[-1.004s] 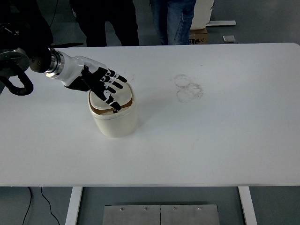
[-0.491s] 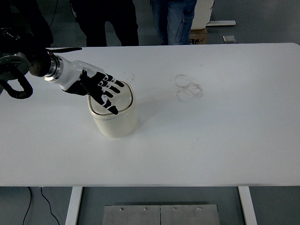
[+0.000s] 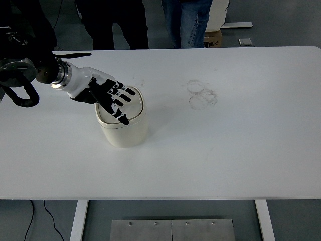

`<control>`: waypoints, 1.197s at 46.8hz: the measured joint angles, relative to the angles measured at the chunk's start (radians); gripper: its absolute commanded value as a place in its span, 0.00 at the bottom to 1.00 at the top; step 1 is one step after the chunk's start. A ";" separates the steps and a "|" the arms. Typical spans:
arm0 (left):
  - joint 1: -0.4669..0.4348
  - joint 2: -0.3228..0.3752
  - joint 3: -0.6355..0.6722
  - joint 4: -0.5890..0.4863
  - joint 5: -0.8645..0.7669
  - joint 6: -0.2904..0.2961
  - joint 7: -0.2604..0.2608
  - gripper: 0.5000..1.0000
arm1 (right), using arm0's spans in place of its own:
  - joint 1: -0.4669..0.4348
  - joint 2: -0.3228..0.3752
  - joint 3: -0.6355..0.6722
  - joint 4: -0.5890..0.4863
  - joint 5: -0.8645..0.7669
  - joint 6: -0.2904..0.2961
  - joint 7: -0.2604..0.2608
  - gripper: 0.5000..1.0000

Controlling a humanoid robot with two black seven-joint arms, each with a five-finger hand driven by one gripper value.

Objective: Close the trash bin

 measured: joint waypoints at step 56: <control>-0.035 0.013 0.007 0.009 0.000 -0.001 -0.001 1.00 | 0.000 0.000 0.000 0.000 0.000 0.000 0.000 0.98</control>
